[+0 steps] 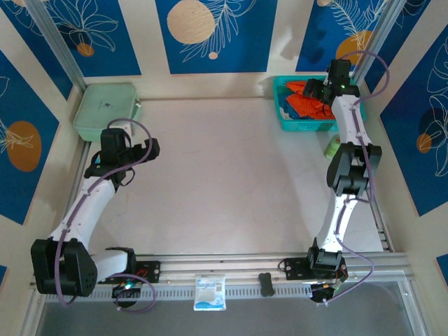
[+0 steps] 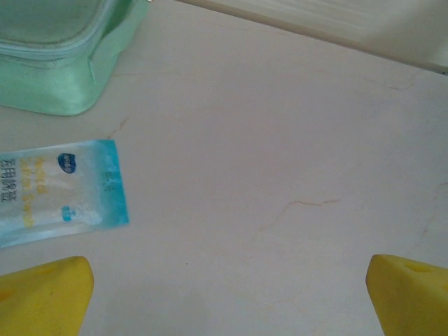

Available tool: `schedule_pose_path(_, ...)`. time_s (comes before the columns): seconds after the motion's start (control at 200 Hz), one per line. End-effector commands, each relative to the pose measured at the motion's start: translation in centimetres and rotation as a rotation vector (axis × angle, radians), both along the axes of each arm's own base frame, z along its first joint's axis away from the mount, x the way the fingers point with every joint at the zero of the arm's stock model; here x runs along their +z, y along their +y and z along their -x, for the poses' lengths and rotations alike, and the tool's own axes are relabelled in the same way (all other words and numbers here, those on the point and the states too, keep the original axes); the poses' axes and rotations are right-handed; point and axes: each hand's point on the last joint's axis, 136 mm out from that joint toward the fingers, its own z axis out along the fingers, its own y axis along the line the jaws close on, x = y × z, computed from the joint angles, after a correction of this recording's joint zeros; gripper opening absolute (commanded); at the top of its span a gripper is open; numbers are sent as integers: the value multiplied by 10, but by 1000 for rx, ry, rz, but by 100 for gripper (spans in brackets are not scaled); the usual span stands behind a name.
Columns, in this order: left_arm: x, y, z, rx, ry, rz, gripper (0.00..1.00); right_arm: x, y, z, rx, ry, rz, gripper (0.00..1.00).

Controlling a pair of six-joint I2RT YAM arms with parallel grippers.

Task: Fold and stack the t-shirts

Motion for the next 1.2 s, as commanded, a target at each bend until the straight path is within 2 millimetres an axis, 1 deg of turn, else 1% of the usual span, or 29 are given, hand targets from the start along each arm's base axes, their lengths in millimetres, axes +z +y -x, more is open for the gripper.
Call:
schedule_pose_path(0.0, 17, -15, 7, -40, -11, 48, 99, -28, -13, 1, -22, 133, -12, 88)
schedule_pose_path(0.13, 18, -19, 6, -51, -16, 43, 99, -57, -26, -20, -27, 163, -6, 88)
schedule_pose_path(0.19, 17, -20, 6, -51, -16, 39, 99, -72, -31, -26, -34, 173, -7, 89)
schedule_pose_path(0.265, 16, -22, 5, -56, -19, 36, 99, -87, -38, -30, -45, 179, -8, 89)
schedule_pose_path(0.385, 13, -24, 3, -59, -25, 31, 99, -102, -46, -36, -59, 174, -37, 89)
schedule_pose_path(0.46, 13, -26, 1, -65, -24, 25, 99, -104, -50, -39, -62, 161, -43, 86)
schedule_pose_path(0.5, 12, -27, 0, -69, -22, 19, 100, -103, -51, -41, -62, 152, -43, 85)
schedule_pose_path(0.59, 10, -29, -1, -74, -13, 5, 99, -96, -52, -47, -63, 118, -44, 77)
schedule_pose_path(0.655, 7, -29, -1, -77, -7, -3, 99, -93, -52, -50, -61, 99, -50, 67)
schedule_pose_path(0.725, 5, -31, -2, -79, -6, -5, 99, -91, -50, -53, -54, 87, -62, 53)
schedule_pose_path(0.74, 4, -31, -2, -80, -4, -6, 99, -92, -49, -54, -54, 86, -65, 49)
schedule_pose_path(0.755, 4, -31, -2, -80, -3, -7, 99, -91, -49, -54, -51, 83, -68, 42)
schedule_pose_path(0.76, 4, -31, -2, -81, -3, -7, 99, -91, -49, -54, -51, 83, -68, 42)
schedule_pose_path(0.765, 4, -31, -2, -80, -4, -7, 99, -91, -48, -55, -50, 82, -69, 39)
schedule_pose_path(0.77, 4, -31, -2, -81, -4, -7, 99, -92, -48, -55, -47, 82, -71, 31)
schedule_pose_path(0.785, 3, -31, -2, -82, -2, -7, 99, -92, -47, -55, -44, 82, -72, 19)
schedule_pose_path(0.805, 4, -32, -2, -82, -2, -7, 100, -93, -47, -56, -43, 81, -73, 5)
schedule_pose_path(0.815, 3, -32, -2, -82, -1, -7, 100, -93, -47, -55, -45, 83, -73, 0)
schedule_pose_path(0.926, 5, -34, -3, -90, -1, -8, 99, -91, -42, -55, -16, 81, -99, 0)
schedule_pose_path(0.976, 8, -35, -2, -96, -5, -10, 99, -87, -39, -53, -2, 81, -99, 0)
schedule_pose_path(1.016, 11, -36, -1, -99, -10, -11, 99, -78, -38, -52, 5, 73, -94, 0)
schedule_pose_path(1.056, 15, -36, 1, -102, -15, -12, 99, -67, -37, -49, 7, 65, -92, 0)
schedule_pose_path(1.106, 22, -37, 4, -106, -28, -12, 100, -49, -34, -46, 17, 44, -94, 0)
schedule_pose_path(1.186, 33, -37, 10, -112, -48, -14, 99, -14, -25, -39, 35, -7, -102, 0)
schedule_pose_path(1.196, 35, -38, 11, -115, -51, -14, 100, -7, -23, -38, 39, -18, -102, 0)
